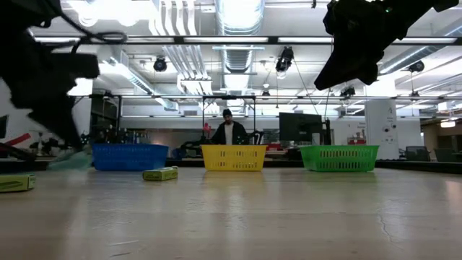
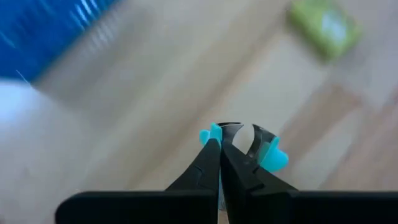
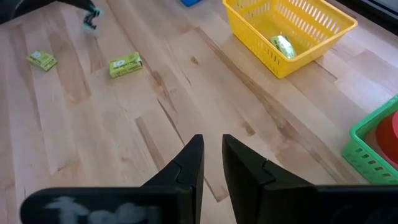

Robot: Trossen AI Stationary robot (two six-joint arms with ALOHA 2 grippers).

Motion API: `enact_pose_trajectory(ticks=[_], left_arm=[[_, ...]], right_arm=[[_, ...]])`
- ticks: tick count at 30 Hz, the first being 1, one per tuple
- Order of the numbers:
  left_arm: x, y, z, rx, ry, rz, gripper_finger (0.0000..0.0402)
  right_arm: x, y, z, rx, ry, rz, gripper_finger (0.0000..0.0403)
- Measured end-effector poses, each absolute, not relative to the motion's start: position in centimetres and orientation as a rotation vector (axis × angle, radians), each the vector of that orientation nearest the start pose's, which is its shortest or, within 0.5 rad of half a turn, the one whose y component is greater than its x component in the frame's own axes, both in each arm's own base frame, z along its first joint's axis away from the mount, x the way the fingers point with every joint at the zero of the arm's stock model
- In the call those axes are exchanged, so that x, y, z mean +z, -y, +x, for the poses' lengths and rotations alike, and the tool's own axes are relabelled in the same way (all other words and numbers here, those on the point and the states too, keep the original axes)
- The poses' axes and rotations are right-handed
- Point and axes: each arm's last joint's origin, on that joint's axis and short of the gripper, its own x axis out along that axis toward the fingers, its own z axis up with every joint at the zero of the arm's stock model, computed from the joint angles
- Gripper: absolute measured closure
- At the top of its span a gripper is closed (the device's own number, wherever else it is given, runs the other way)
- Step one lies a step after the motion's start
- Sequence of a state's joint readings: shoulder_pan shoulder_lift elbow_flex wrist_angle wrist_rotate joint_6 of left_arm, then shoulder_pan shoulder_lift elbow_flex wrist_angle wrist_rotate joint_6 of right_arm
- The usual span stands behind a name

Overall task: Pick and place Stapler, Stapler remover, tape
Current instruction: Put the light blue staple remover into the blue basket

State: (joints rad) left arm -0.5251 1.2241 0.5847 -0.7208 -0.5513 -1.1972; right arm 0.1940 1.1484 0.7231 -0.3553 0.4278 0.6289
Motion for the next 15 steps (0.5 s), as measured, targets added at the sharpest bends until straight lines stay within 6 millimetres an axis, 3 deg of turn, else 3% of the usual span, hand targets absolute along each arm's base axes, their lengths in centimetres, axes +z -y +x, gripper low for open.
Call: enact_pose_trajectory(ticks=[8, 15], left_arm=[[19.1, 6.3, 17.8, 0.814, -0.634, -0.190, 0.0396], [20.2, 2.1, 18.4, 1.042, -0.572, -0.092, 0.0393]], right_arm=[[23.2, -3.2, 22.5, -0.441, -0.637, 0.359, 0.0351], [23.3, -3.2, 22.6, -0.436, -0.624, 0.360, 0.0351]])
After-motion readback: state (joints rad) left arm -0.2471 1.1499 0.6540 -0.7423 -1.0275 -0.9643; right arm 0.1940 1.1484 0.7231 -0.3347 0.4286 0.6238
